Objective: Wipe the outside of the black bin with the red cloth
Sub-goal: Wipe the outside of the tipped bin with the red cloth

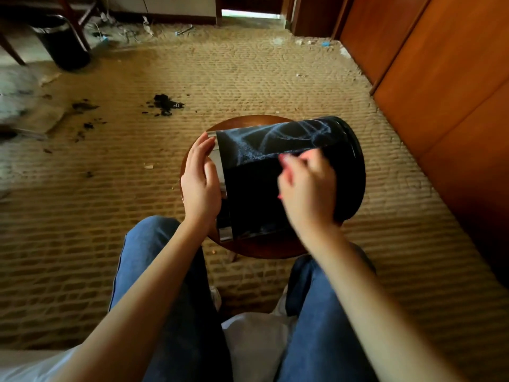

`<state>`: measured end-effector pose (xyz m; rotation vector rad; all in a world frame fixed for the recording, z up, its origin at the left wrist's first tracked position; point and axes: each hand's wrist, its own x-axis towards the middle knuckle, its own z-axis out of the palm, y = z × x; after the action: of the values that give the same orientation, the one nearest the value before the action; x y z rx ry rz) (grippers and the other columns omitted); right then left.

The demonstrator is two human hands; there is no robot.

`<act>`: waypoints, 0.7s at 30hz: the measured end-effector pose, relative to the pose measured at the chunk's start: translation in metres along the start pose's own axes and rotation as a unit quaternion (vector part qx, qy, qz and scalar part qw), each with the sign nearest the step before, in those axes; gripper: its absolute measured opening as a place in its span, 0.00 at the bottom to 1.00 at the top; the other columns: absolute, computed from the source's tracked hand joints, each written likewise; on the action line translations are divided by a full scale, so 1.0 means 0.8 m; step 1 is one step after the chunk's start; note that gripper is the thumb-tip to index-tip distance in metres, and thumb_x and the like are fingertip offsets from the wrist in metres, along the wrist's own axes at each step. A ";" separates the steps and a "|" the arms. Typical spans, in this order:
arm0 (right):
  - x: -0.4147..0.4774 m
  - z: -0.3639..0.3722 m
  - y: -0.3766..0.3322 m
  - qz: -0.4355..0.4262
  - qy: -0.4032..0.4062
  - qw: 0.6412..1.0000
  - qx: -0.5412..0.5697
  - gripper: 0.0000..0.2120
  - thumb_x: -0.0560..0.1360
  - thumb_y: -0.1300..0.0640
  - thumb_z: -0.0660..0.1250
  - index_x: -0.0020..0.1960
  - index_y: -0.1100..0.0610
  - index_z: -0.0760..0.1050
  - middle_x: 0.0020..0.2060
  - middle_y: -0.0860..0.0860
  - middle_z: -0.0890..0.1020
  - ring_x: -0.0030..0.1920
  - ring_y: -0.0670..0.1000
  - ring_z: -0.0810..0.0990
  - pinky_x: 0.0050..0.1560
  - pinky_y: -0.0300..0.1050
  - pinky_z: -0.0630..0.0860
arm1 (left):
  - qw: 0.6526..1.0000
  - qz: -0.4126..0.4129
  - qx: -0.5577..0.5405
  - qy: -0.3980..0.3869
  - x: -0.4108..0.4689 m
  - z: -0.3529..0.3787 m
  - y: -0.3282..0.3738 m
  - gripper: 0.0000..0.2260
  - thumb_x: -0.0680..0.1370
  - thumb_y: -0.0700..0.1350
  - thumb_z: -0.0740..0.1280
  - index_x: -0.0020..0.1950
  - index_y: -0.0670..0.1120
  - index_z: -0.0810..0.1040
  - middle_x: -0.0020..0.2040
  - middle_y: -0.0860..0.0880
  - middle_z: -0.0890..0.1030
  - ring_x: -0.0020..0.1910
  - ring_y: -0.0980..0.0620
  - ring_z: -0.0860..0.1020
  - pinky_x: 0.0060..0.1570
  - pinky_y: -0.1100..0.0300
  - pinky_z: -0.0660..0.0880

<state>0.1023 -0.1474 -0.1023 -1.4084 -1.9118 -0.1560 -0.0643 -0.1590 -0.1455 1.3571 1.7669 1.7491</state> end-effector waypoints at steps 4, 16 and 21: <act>-0.025 0.023 -0.071 -0.110 -0.013 0.993 0.025 0.06 0.70 0.64 0.66 0.44 0.59 0.81 0.37 0.56 0.76 0.36 0.59 0.76 0.35 0.50 0.70 | 1.000 0.017 0.016 -0.012 0.002 -0.005 -0.004 0.20 0.77 0.38 0.52 0.66 0.41 0.74 0.70 0.48 0.72 0.70 0.58 0.67 0.70 0.61 0.63; 0.025 -0.023 0.069 0.067 -0.009 0.996 -0.055 0.09 0.69 0.61 0.65 0.46 0.59 0.82 0.40 0.58 0.77 0.39 0.62 0.76 0.39 0.53 0.73 | 1.000 0.018 0.010 0.000 -0.006 -0.002 0.005 0.20 0.77 0.36 0.53 0.66 0.41 0.74 0.69 0.48 0.72 0.70 0.56 0.67 0.70 0.61 0.64; -0.029 0.016 -0.061 -0.088 -0.016 0.996 0.010 0.08 0.69 0.64 0.66 0.45 0.59 0.81 0.37 0.56 0.76 0.37 0.59 0.75 0.36 0.49 0.68 | 0.999 0.035 0.020 -0.006 -0.002 -0.004 0.001 0.20 0.76 0.37 0.52 0.65 0.39 0.74 0.69 0.46 0.72 0.69 0.56 0.68 0.69 0.61 0.65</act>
<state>0.0568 -0.1779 -0.1105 -1.2346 -2.0584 -0.1997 -0.0656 -0.1620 -0.1449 1.4577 1.7778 1.7469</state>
